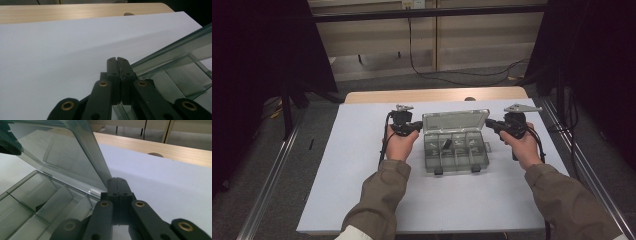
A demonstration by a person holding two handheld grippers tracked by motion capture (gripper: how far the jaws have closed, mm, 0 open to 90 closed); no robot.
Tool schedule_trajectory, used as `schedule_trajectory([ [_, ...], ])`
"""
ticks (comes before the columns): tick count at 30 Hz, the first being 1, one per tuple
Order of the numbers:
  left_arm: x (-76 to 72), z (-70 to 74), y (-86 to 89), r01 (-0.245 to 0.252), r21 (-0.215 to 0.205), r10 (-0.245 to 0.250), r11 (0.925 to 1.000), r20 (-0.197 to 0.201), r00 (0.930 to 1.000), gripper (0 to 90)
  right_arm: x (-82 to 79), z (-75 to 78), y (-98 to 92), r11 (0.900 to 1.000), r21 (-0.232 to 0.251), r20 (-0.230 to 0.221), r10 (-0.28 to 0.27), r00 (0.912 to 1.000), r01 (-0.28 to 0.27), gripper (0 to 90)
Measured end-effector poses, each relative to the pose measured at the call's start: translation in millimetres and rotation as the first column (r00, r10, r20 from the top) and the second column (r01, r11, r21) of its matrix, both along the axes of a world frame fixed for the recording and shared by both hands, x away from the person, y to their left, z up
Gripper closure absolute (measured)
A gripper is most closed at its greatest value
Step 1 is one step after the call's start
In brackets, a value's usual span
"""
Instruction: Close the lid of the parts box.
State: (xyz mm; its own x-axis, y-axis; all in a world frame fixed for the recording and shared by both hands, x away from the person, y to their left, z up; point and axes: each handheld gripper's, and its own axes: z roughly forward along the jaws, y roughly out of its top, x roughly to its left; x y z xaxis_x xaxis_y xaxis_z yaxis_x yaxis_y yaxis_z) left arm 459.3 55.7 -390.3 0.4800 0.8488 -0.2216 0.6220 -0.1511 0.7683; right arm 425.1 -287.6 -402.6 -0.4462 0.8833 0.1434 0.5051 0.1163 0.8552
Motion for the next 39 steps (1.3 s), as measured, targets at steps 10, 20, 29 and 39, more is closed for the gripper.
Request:
schedule_trajectory([
  [10, -3.8, -1.3, -0.9, 0.006, 0.010, -0.006, 0.9999, 0.006, 1.0000, 90.0, -4.5, -2.0, 0.3, 1.000, -0.002, 0.001, 0.003, 1.0000, -0.003, 90.0],
  [20, -5.9, -2.8, -0.8, 0.011, 0.019, -0.011, 0.9998, 0.003, 0.9999, 90.0, -9.8, -5.0, -0.2, 1.000, 0.006, 0.005, 0.008, 1.0000, -0.008, 90.0],
  [29, -7.2, -4.6, 0.2, 0.013, 0.010, -0.013, 0.9999, 0.003, 0.9999, 90.0, -13.0, -7.3, -0.2, 1.000, 0.005, 0.009, 0.010, 0.9999, -0.010, 90.0],
  [39, -10.4, -6.0, 0.9, 0.018, 0.013, -0.018, 0.9998, 0.003, 0.9998, 90.0, -16.8, -8.6, -0.2, 1.000, 0.012, 0.005, 0.009, 0.9999, -0.009, 90.0],
])
